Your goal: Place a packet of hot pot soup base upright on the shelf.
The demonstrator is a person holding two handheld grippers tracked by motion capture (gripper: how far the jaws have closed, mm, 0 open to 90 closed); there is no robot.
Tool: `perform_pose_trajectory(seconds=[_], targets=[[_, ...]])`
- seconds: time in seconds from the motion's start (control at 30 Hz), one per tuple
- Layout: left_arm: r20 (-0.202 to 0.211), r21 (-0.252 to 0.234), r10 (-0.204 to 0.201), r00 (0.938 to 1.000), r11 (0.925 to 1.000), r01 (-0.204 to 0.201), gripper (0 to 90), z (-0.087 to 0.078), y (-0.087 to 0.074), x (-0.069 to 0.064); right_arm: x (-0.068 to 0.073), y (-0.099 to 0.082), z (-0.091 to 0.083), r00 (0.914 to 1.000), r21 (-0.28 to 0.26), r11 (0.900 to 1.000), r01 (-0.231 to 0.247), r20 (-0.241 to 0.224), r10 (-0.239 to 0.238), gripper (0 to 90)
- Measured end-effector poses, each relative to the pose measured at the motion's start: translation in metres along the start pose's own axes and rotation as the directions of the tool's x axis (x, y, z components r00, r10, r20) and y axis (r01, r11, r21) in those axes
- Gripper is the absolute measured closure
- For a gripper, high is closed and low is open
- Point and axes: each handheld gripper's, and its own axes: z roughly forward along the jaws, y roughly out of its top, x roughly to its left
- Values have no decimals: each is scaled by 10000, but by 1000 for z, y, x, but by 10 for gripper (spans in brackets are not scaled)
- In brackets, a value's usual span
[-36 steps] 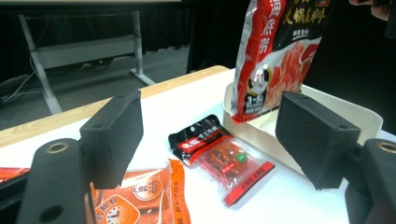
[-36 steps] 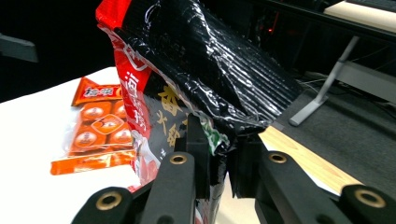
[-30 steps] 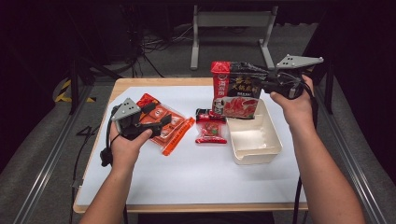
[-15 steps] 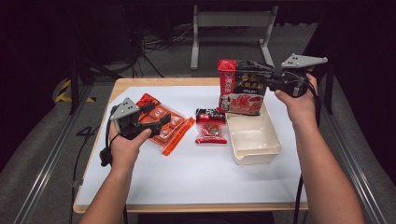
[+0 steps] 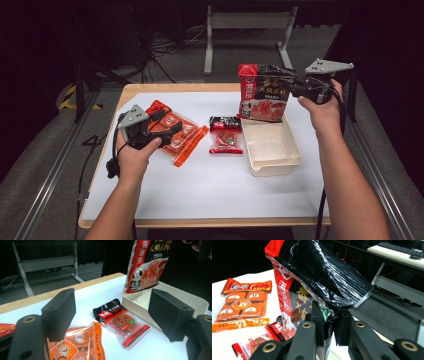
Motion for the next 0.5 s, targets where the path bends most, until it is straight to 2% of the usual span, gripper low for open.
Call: perform_pose_trajectory(seconds=[0.17,0.5], targets=[[20,48,19,10000,10000,-20,231,1,0,0,-3,-6,3,9999,3,9999,148,11,-148,808],[39,117,-33,10000,9999,33,228,2,-1,0,-5,-14,12,9994,336,9988,349,31,-350,807]])
